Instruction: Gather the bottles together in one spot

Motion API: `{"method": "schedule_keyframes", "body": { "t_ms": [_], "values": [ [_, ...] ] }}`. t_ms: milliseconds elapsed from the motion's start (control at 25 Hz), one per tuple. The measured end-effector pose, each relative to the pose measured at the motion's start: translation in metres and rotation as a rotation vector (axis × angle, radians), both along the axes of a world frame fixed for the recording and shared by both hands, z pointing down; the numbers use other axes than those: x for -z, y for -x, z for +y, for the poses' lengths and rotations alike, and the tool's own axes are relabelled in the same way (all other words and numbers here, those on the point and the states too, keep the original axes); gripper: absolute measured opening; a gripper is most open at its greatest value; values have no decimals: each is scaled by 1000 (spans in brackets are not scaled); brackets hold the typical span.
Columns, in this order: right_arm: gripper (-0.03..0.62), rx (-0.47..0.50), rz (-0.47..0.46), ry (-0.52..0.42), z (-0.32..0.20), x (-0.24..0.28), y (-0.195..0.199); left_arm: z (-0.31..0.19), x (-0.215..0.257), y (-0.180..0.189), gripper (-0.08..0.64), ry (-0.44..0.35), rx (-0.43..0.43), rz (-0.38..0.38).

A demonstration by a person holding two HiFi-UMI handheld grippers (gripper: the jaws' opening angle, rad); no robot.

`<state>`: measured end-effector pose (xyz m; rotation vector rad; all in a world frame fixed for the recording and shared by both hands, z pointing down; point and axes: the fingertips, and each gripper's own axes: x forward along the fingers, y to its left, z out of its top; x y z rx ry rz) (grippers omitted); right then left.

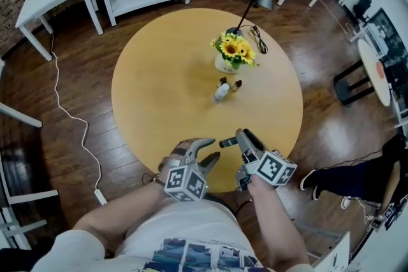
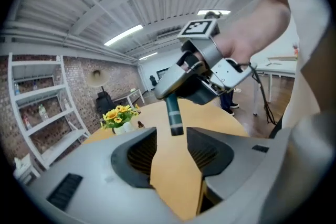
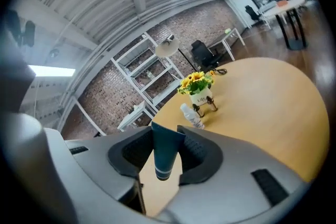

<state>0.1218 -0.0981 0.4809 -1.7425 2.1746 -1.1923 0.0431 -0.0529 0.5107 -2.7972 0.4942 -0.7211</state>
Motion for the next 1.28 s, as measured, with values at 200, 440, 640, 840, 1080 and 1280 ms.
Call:
{"method": "schedule_keyframes", "body": {
  "t_ms": [200,440,640,840,1080,1280],
  "values": [
    [150,108,241,-43,-43,-23,-52,-30,-2,36,183,261,248,63],
    [150,224,499,-143,-112,-65,-85,-28,-6,72,183,453,493,90],
    [150,288,638,-239,-160,-80,-82,-19,-8,100,183,556,659,124],
    [150,290,704,-250,-183,-104,-81,-14,-15,117,183,573,738,111],
    [150,253,664,-212,-187,-121,-86,-13,-18,114,183,585,754,105],
    [153,246,665,-209,-189,-130,-89,-16,-19,110,183,586,754,106]
  ]
}}
